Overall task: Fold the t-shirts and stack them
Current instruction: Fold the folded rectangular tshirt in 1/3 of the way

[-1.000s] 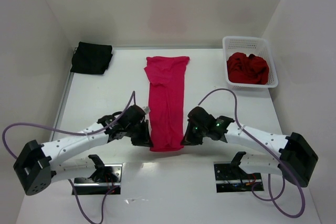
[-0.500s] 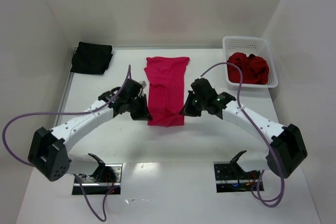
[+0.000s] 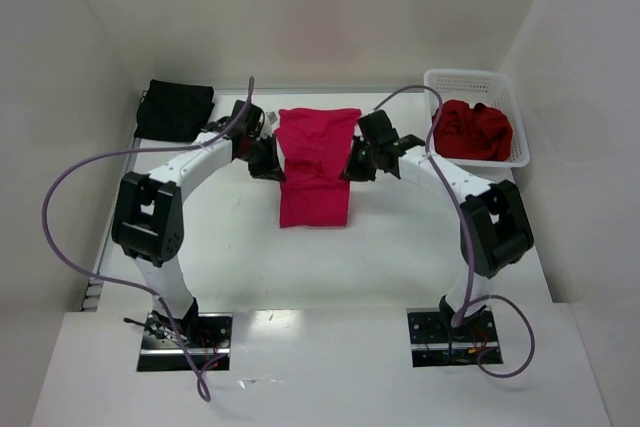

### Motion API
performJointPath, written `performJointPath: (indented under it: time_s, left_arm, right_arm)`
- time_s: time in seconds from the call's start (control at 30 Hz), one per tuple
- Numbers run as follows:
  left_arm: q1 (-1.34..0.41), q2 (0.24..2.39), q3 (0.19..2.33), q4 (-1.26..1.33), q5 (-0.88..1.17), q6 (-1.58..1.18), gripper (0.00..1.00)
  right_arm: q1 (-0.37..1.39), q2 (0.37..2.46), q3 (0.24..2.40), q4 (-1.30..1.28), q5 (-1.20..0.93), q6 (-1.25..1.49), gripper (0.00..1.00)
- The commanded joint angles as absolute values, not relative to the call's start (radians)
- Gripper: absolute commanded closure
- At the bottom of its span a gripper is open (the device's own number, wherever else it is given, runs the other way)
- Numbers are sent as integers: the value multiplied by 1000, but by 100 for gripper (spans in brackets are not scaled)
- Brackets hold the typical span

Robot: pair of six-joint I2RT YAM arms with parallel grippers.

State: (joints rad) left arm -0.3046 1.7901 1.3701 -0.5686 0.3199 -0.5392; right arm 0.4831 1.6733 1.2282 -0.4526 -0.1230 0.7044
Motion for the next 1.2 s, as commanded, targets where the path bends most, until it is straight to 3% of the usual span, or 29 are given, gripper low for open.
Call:
performJointPath:
  time_s: [0.0,0.2,0.33,0.37,0.43,0.5,0.57,0.67,0.8,0.93,1.07,1.1,1.17]
  left_arm:
    - [-278,1862,1485,-581,373,-451,100]
    - [-247,1974,1577,-581,403,-442,99]
    - [-247,2037,1618,-581,416,-442,91]
    - [-236,2058,1618,-581,416,-442,89]
    - [-227,2068,1631,-581,416,-442,74]
    - [-218,2079,1640,-572,416,-442,68]
    - [-207,2079,1640,-561,416,-442,55]
    - [-181,2069,1651,-543,449,-442,47]
    - [-160,2060,1675,-534,459,-442,42]
    - [-160,2036,1652,-500,541,-419,39]
    - [-160,2025,1652,-500,655,-356,36]
    - [-160,2025,1652,-509,655,-327,34]
    - [-169,1997,1626,-518,655,-304,34]
  right_arm:
    - [439,1742,1342,-410,-104,646,100]
    - [400,1893,1451,-410,-113,614,100]
    - [379,1953,1474,-399,-124,604,99]
    - [379,1962,1474,-399,-139,604,97]
    - [370,1985,1485,-387,-149,604,87]
    - [370,1994,1485,-364,-149,604,79]
    - [370,1994,1485,-353,-149,604,75]
    - [370,1994,1506,-313,-160,604,72]
    - [351,1985,1538,-259,-170,604,61]
    - [351,1985,1581,-236,-170,604,43]
    - [331,1985,1592,-245,-170,604,34]
    - [331,1985,1592,-245,-170,604,28]
    - [322,1961,1563,-259,-160,604,28]
